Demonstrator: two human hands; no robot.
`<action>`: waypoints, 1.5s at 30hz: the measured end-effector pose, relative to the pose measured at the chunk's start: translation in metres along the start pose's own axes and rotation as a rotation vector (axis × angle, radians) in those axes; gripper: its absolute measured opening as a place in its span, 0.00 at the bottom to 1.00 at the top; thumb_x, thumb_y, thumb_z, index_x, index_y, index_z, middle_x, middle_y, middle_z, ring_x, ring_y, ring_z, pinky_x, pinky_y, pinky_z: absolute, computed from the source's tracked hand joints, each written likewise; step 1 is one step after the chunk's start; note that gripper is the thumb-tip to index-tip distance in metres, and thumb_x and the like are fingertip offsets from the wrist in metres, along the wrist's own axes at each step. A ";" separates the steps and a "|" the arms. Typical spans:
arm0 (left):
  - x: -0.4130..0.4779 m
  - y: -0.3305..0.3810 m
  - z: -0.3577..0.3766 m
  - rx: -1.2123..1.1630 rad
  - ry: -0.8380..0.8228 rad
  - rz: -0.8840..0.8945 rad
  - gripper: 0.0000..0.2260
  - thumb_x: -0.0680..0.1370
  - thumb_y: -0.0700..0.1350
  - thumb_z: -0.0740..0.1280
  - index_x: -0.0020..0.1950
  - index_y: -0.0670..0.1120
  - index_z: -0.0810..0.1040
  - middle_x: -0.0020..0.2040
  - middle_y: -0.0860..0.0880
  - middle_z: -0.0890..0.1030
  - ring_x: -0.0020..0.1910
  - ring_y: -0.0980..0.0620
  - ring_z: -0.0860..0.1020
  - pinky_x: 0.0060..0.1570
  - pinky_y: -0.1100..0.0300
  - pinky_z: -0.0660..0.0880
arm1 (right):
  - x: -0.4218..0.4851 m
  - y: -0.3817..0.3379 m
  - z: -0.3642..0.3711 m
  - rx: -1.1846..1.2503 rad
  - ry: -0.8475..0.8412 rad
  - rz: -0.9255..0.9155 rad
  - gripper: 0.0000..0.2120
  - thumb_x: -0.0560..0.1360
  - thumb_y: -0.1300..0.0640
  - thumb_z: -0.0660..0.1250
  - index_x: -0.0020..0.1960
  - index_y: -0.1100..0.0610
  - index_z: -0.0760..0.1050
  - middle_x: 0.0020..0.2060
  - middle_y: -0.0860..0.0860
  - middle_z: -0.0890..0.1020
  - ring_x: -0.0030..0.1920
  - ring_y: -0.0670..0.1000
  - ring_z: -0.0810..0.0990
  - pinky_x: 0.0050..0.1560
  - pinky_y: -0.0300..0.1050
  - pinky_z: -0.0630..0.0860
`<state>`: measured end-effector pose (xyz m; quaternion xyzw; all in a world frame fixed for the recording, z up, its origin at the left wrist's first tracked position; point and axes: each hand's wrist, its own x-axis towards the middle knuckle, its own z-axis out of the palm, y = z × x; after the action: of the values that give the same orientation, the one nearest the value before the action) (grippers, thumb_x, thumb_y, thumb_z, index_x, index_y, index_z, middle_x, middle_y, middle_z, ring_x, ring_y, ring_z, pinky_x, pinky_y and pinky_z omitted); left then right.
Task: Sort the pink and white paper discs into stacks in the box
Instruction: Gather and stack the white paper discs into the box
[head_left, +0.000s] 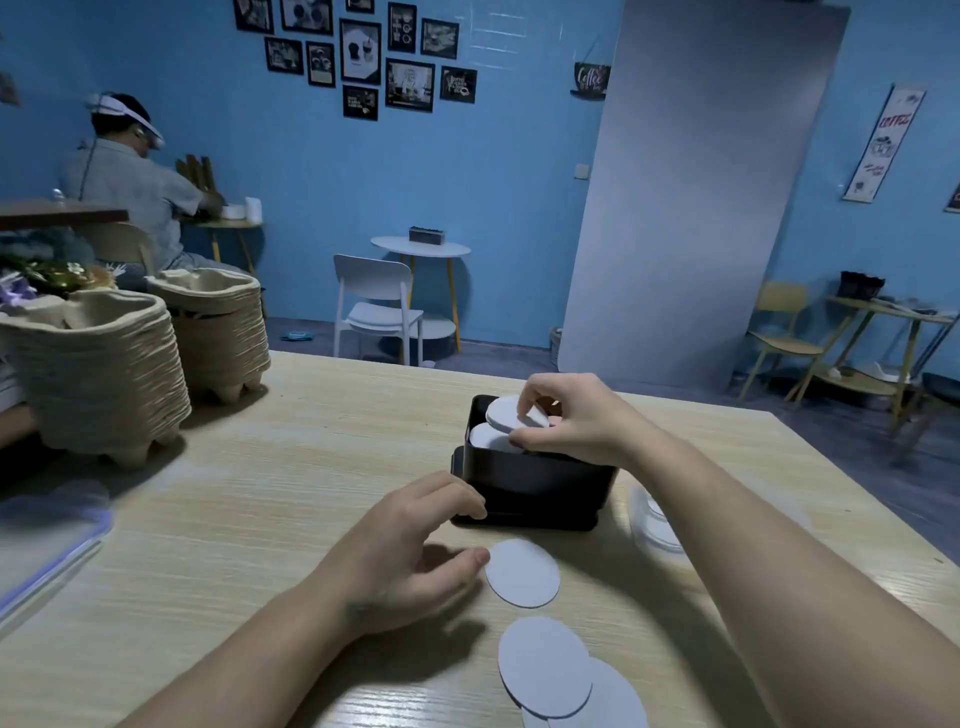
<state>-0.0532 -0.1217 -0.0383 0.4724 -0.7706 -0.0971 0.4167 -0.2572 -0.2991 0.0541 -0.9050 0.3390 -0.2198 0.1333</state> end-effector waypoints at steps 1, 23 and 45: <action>0.000 0.001 0.000 -0.002 0.001 -0.004 0.10 0.78 0.50 0.72 0.58 0.51 0.80 0.56 0.59 0.79 0.58 0.54 0.79 0.49 0.61 0.80 | 0.005 0.002 0.003 -0.024 -0.026 0.009 0.13 0.67 0.42 0.77 0.44 0.47 0.78 0.38 0.48 0.80 0.41 0.50 0.77 0.45 0.52 0.78; 0.000 0.002 0.002 0.046 -0.041 -0.021 0.08 0.77 0.53 0.71 0.51 0.52 0.78 0.48 0.59 0.78 0.49 0.56 0.77 0.49 0.57 0.76 | -0.019 -0.005 0.004 0.031 0.064 -0.122 0.04 0.75 0.51 0.76 0.44 0.49 0.83 0.47 0.45 0.85 0.51 0.47 0.83 0.55 0.50 0.79; -0.001 0.005 0.008 0.135 -0.103 -0.051 0.05 0.76 0.43 0.73 0.47 0.51 0.78 0.43 0.59 0.79 0.43 0.57 0.78 0.41 0.62 0.75 | -0.159 -0.008 0.036 0.167 -0.239 -0.310 0.22 0.70 0.39 0.80 0.58 0.49 0.81 0.59 0.39 0.82 0.63 0.45 0.79 0.63 0.50 0.75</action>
<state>-0.0622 -0.1201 -0.0411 0.5131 -0.7835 -0.0797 0.3412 -0.3421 -0.1828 -0.0232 -0.9518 0.1579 -0.1559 0.2115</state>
